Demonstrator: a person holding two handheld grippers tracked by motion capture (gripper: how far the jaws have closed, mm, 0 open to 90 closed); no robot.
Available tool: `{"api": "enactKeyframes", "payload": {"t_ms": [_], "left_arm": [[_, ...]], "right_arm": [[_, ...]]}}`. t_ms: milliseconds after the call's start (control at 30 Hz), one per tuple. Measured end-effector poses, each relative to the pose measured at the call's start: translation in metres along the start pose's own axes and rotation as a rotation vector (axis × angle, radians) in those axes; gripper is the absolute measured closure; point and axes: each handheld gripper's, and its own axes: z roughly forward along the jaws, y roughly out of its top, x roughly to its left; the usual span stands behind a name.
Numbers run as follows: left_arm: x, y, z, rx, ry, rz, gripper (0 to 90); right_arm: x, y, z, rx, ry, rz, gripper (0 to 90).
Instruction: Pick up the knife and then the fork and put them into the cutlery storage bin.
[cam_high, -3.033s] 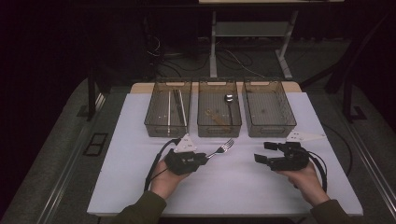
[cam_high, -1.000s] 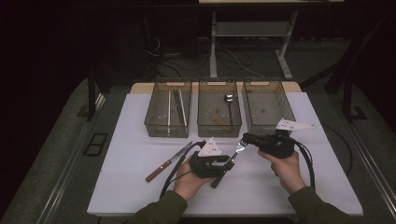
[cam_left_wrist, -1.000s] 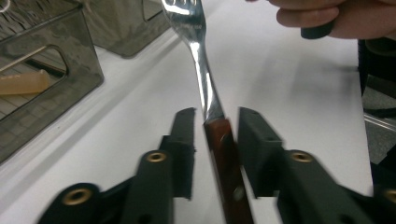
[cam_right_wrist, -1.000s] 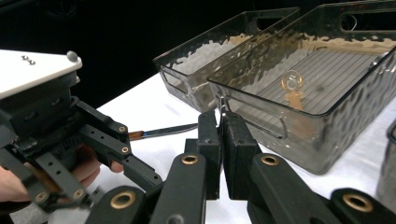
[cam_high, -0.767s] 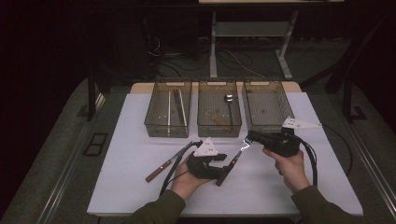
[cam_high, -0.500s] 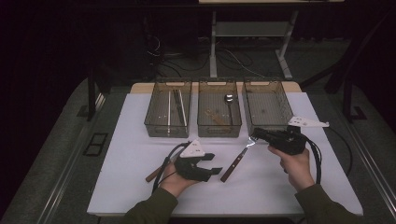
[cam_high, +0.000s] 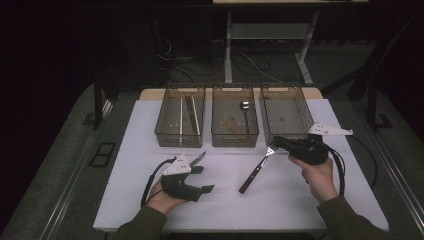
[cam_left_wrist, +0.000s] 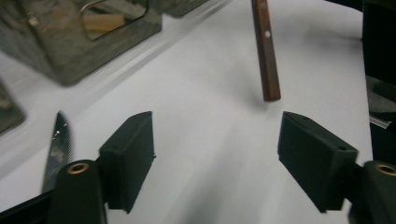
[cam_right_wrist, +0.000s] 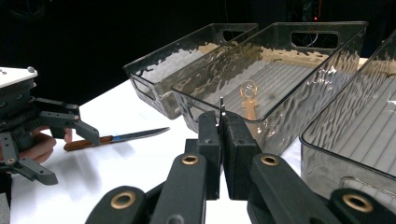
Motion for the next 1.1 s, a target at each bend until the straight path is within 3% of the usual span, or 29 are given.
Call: {"api": "enactKeyframes", "payload": {"t_ms": [267,567,1100], "left_arm": [[0.009,-0.015,-0.016,0.002,0.052,-0.034,11.0],[0.012,-0.018,-0.017,0.014,0.094,-0.046,0.0],[0.012,-0.018,-0.016,0.011,0.105,-0.042,0.0]], "right_arm": [[-0.004,0.010,0.001,0.007,-0.021,-0.028,86.5],[-0.018,0.031,-0.002,0.010,-0.051,-0.031,86.5],[-0.048,0.063,-0.016,-0.015,-0.102,-0.004,86.6]]}}
